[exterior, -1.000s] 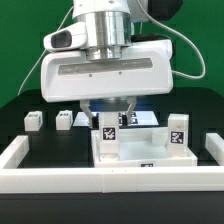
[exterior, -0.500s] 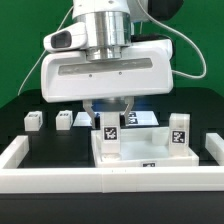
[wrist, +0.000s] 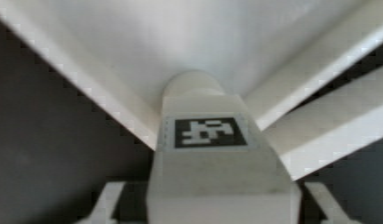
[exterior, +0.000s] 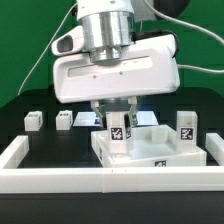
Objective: Assemble square table
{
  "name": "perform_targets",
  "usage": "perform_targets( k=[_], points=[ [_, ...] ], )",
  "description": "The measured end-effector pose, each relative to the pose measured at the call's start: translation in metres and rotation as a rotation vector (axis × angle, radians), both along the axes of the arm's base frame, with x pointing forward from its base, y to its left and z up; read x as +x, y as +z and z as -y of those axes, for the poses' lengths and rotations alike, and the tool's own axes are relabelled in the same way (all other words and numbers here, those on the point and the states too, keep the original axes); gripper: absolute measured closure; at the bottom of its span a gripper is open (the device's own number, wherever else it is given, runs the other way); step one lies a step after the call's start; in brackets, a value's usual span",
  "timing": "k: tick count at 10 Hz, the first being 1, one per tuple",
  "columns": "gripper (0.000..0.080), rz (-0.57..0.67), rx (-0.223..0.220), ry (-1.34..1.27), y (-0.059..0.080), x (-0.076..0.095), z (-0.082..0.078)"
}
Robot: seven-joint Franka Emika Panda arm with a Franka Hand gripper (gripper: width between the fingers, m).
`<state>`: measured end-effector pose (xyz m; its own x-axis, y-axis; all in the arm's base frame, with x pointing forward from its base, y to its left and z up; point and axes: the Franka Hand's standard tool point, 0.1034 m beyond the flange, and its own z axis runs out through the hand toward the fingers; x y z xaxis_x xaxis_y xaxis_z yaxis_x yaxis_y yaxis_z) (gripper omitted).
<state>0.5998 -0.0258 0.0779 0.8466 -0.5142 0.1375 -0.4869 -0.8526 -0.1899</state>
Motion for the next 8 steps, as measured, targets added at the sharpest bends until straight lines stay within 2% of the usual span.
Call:
perform_targets(
  k=[2,5,8],
  points=[
    [0.0508,-0.011,0.071,-0.237,-0.001,0.001,-0.010],
    [0.0506,-0.018,0.142,-0.489,-0.001,0.006,-0.022],
    [0.0505,-0.049,0.193,-0.716,-0.001,0.005,-0.026]
  ],
)
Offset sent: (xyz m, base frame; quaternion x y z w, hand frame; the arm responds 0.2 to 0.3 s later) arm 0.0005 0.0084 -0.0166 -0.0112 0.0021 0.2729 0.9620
